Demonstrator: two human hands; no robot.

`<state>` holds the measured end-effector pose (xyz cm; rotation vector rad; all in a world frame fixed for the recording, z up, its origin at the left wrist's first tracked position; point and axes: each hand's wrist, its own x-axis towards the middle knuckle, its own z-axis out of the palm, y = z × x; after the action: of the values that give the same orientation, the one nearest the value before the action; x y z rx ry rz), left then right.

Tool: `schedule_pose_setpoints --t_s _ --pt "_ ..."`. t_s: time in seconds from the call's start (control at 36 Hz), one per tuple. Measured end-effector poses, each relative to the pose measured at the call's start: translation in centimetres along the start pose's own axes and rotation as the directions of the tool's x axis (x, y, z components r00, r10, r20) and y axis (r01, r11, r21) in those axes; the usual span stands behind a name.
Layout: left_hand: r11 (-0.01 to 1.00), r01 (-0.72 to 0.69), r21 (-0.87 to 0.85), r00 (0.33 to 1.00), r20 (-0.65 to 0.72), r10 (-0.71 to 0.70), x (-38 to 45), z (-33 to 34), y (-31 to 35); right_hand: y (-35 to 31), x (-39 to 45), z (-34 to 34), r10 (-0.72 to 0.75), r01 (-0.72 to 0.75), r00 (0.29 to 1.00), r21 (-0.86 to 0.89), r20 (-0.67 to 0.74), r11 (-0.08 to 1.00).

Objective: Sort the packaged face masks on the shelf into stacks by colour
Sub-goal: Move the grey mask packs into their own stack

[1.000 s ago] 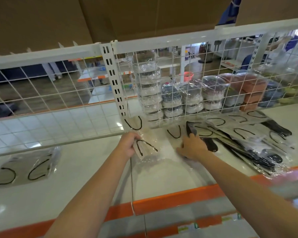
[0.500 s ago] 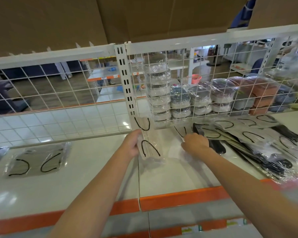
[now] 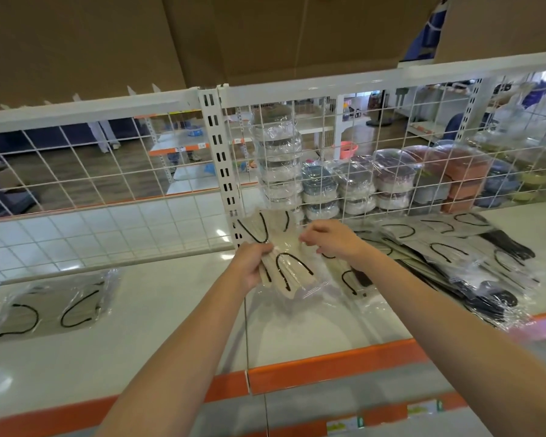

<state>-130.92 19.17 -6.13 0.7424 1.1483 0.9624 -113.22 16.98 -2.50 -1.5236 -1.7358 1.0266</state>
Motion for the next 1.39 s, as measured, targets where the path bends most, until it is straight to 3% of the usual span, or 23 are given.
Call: schedule_pose_setpoints --t_s 0.06,0.11,0.22,0.28,0.56,0.69,0.86,0.94,1.03,1.14,1.22,1.31,1.39 --pt "0.999 0.010 0.045 0.999 -0.037 -0.008 0.2 -0.1 -0.1 1.5 0.0 -0.8 -0.007 -0.015 0.996 -0.243 -0.087 0.970" --pt "0.998 0.014 0.064 0.998 -0.067 -0.009 0.3 -0.2 -0.3 3.5 -0.2 -1.2 0.089 -0.118 0.992 -0.414 -0.089 0.902" --pt "0.998 0.000 0.057 0.994 -0.111 0.007 0.8 -0.4 -0.5 7.5 -1.3 -0.6 0.276 -0.244 0.958 -0.724 -0.077 0.645" --pt "0.999 -0.006 0.054 0.994 -0.113 0.012 0.9 -0.5 -0.5 8.2 -1.6 0.0 0.274 -0.258 0.955 -0.778 -0.114 0.573" --pt "0.994 0.053 0.097 0.996 -0.073 -0.046 0.0 -0.7 -0.1 7.5 -0.7 1.0 0.264 -0.264 0.950 -0.874 -0.165 0.407" --pt "0.993 0.059 0.099 0.996 -0.067 -0.052 -0.3 -0.7 0.2 7.2 -0.9 1.0 0.288 -0.323 0.937 -0.809 -0.199 0.491" --pt "0.994 0.069 0.086 0.997 -0.047 -0.065 -0.9 -0.4 0.2 6.9 -0.9 1.5 0.244 -0.290 0.949 -0.857 -0.200 0.426" --pt "0.993 0.093 0.067 0.995 -0.041 -0.090 -1.2 -0.3 0.2 6.7 -0.8 1.2 0.265 -0.321 0.941 -0.810 -0.213 0.490" --pt "0.995 0.089 0.045 0.995 -0.050 -0.087 -0.8 -0.4 0.0 5.8 -0.3 0.5 0.256 -0.343 0.939 -0.617 -0.229 0.708" --pt "0.997 0.039 -0.070 0.997 0.069 -0.034 0.0 0.2 -0.5 3.0 0.0 -0.2 0.094 -0.162 0.973 -0.327 -0.212 0.931" --pt "0.990 0.041 -0.133 0.968 0.252 -0.006 0.0 1.2 -0.7 0.6 -0.4 -0.3 0.019 -0.022 0.999 -0.123 -0.027 0.992" --pt "0.991 0.056 -0.121 0.954 0.301 -0.017 0.2 2.2 -0.9 -0.6 -1.0 -0.5 0.025 -0.053 0.973 0.117 0.228 0.992" --pt "0.994 0.072 -0.082 0.975 0.214 -0.053 0.2 2.6 -0.9 -0.1 -1.2 -1.3 0.020 -0.048 0.980 0.138 0.200 0.989"
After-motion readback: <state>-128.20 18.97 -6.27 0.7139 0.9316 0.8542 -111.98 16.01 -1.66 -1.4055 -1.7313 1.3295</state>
